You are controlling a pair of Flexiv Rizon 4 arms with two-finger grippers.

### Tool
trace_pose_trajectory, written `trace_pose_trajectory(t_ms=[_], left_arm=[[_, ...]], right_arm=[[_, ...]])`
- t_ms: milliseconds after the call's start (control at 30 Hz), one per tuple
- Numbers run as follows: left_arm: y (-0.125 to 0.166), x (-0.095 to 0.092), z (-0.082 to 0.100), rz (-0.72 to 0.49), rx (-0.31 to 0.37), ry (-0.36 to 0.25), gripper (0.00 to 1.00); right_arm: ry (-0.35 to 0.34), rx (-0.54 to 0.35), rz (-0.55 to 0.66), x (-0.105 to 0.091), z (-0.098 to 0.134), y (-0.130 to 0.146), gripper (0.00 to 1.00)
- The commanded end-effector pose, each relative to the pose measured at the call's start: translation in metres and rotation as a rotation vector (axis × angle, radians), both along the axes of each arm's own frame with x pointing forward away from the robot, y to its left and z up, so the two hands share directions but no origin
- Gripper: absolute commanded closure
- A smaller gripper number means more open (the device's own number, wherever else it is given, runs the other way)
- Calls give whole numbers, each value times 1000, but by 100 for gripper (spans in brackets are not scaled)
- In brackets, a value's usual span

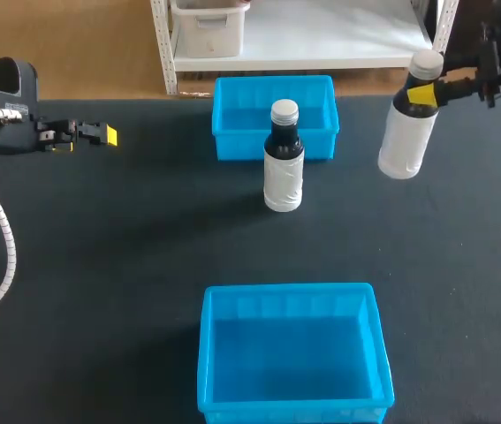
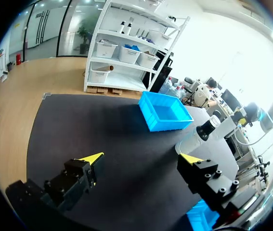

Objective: Pick up the bottle, and place it in the far bin if it is heavy, or in the near bin if it is light.

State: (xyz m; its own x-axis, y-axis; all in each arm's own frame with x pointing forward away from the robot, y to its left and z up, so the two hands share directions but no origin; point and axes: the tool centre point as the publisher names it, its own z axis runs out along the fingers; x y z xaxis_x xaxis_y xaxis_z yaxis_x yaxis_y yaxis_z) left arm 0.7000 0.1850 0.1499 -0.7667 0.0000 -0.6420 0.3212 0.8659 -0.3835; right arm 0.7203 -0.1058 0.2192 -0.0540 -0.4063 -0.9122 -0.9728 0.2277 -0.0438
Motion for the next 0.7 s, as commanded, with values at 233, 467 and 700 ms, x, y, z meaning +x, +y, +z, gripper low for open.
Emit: trace_pose_trajectory(t_ms=[233, 467, 700], left_arm=[[0, 0, 0, 0, 0, 0, 0], [0, 0, 0, 0, 0, 0, 0], [0, 0, 0, 0, 0, 0, 0]], right_arm=[[0, -13, 45, 29, 9, 12, 100], [-14, -24, 82, 65, 9, 30, 100], [-44, -18, 102, 98, 19, 50, 100]])
